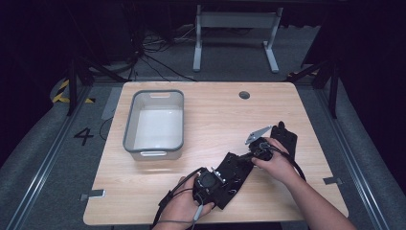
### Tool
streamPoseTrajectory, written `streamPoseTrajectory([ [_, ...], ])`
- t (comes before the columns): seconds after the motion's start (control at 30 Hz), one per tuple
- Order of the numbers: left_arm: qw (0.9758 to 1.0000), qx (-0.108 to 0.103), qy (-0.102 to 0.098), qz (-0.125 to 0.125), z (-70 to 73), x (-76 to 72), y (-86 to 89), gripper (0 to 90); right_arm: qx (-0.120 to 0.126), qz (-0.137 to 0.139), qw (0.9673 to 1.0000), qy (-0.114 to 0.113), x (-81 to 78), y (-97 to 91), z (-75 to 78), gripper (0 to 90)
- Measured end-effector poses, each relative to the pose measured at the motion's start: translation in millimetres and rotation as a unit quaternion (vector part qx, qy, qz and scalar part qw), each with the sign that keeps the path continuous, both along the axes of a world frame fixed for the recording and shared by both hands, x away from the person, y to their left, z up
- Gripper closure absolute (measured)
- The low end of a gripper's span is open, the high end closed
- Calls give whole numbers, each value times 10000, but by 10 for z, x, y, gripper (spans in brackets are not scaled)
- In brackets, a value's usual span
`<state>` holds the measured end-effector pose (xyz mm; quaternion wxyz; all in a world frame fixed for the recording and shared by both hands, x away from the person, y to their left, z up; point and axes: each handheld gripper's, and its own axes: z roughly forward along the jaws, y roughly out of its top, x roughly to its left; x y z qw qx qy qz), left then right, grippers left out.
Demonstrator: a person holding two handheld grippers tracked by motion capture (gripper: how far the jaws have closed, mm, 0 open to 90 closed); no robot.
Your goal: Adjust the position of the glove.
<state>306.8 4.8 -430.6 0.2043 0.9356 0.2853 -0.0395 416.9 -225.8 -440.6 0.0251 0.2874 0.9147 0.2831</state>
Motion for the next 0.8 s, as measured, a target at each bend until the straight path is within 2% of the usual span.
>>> streamPoseTrajectory([
  [0.13, 9999, 103, 27, 66, -35, 21, -27, 600, -28, 4, 10000, -25, -4, 3, 3, 847],
  [0.27, 9994, -35, 206, 284, -51, 71, -17, 608, 36, -13, 10000, -38, -10, -7, -6, 842],
  [0.3, 9993, -41, 200, 314, -55, 77, -17, 625, 51, -25, 10000, -35, -10, -12, -8, 842],
  [0.33, 9993, -1, 141, 335, -56, 78, -19, 696, 77, -24, 10000, -44, -7, -19, -12, 842],
  [0.43, 9992, 41, 100, 383, -60, 91, -17, 740, 73, -20, 10000, -55, -9, -19, -12, 842],
  [0.47, 9991, 67, 98, 398, -60, 96, -15, 783, 62, -27, 10000, -62, -11, -14, -10, 841],
  [0.63, 9990, 93, 100, 418, -59, 109, -28, 850, 78, -57, 9999, -53, -12, -17, -10, 842],
  [0.8, 9993, 140, 25, 355, -46, 94, -37, 862, 76, -65, 9999, -114, -31, -14, 14, 849],
])
